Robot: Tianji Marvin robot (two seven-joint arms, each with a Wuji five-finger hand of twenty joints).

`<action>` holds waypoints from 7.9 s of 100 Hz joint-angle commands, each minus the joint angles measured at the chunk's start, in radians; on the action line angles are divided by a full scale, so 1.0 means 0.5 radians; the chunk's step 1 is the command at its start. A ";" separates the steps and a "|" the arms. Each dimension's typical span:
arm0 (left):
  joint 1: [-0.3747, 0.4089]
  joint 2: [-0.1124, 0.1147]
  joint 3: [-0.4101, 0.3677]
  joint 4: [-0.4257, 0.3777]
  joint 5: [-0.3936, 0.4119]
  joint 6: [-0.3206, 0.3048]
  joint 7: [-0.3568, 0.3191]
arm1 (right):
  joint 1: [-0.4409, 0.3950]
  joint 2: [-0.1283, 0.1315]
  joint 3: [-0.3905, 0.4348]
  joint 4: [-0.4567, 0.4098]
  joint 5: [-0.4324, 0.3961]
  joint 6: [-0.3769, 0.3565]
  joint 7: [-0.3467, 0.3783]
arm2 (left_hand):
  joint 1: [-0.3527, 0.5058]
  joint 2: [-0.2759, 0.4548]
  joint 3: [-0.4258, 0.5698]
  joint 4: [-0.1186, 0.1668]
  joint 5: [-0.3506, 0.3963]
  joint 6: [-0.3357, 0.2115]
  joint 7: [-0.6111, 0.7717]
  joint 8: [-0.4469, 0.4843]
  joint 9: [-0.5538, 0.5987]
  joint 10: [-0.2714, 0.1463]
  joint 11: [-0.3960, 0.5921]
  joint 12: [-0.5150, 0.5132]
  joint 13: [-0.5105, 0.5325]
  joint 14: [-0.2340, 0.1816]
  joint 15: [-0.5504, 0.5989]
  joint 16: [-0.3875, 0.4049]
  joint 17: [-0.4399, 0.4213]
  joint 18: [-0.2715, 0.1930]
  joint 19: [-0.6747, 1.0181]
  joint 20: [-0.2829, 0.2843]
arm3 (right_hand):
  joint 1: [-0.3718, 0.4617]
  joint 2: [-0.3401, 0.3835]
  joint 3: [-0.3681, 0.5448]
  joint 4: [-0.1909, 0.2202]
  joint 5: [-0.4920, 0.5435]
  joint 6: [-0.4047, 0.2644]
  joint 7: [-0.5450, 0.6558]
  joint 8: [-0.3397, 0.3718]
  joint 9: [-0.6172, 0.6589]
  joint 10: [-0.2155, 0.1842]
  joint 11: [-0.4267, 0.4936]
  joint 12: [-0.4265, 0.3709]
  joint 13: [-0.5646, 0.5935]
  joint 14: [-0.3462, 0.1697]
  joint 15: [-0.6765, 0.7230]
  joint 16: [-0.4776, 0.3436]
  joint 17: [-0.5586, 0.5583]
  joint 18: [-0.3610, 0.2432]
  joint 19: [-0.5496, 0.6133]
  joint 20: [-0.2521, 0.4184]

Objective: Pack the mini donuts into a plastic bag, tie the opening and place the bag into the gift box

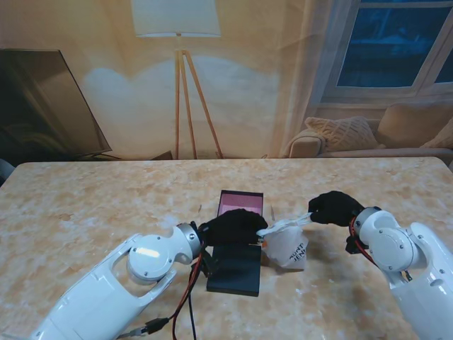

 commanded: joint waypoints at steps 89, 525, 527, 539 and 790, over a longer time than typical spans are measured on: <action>0.010 0.071 -0.008 0.012 0.160 -0.226 -0.147 | 0.076 0.033 -0.057 0.130 -0.228 -0.073 0.114 | 0.008 -0.129 0.065 -0.064 0.252 -0.050 0.050 -0.063 0.053 -0.030 -0.055 -0.047 -0.002 -0.040 -0.079 -0.081 0.014 -0.074 -0.036 -0.109 | 0.137 0.280 0.416 0.381 0.180 -0.467 0.239 0.032 0.113 -0.045 0.093 0.057 0.081 -0.113 0.127 0.067 0.023 -0.031 0.057 0.019; -0.565 -0.049 0.726 0.229 0.851 -0.083 0.137 | -0.145 -0.054 0.160 0.050 0.421 -0.002 -0.120 | -0.125 -0.214 -0.044 -0.182 0.331 -0.605 0.260 -0.982 0.101 -0.175 0.343 0.499 0.283 -0.077 0.778 0.952 0.337 -0.235 1.033 0.884 | 0.641 0.577 -1.527 -0.738 -0.674 0.229 -1.156 -0.966 -0.963 0.417 -1.381 -0.976 -1.014 0.448 -1.997 -0.379 -0.691 0.210 -0.539 0.218; -0.559 -0.047 0.717 0.214 0.835 -0.072 0.127 | -0.145 -0.055 0.160 0.050 0.422 -0.003 -0.126 | -0.121 -0.214 -0.041 -0.182 0.332 -0.600 0.260 -0.977 0.121 -0.168 0.318 0.456 0.294 -0.073 0.762 0.921 0.348 -0.232 1.037 0.880 | 0.647 0.577 -1.530 -0.739 -0.674 0.231 -1.155 -0.966 -0.963 0.417 -1.379 -0.975 -1.016 0.448 -1.994 -0.378 -0.692 0.208 -0.539 0.218; -0.534 -0.030 0.658 0.121 0.810 -0.028 0.092 | -0.142 -0.058 0.158 0.053 0.416 -0.008 -0.145 | -0.112 -0.198 -0.028 -0.180 0.321 -0.587 0.261 -0.938 0.270 -0.153 0.243 0.238 0.406 -0.078 0.695 0.758 0.457 -0.214 1.062 0.848 | 0.682 0.562 -1.549 -0.753 -0.672 0.220 -1.134 -0.971 -0.954 0.415 -1.364 -0.968 -1.014 0.446 -1.977 -0.373 -0.687 0.207 -0.532 0.218; -1.009 -0.182 0.572 0.677 0.587 0.468 0.110 | 0.030 -0.105 -0.216 0.311 0.492 0.008 -0.331 | -0.123 -0.289 0.052 -0.194 0.398 -0.565 0.256 -1.053 0.505 -0.243 0.483 0.232 0.615 -0.115 0.869 0.768 0.599 -0.220 1.047 0.657 | 0.728 0.509 -1.545 -0.805 -0.663 0.194 -0.970 -1.081 -0.880 0.389 -1.317 -0.950 -0.981 0.444 -1.939 -0.370 -0.666 0.209 -0.505 0.199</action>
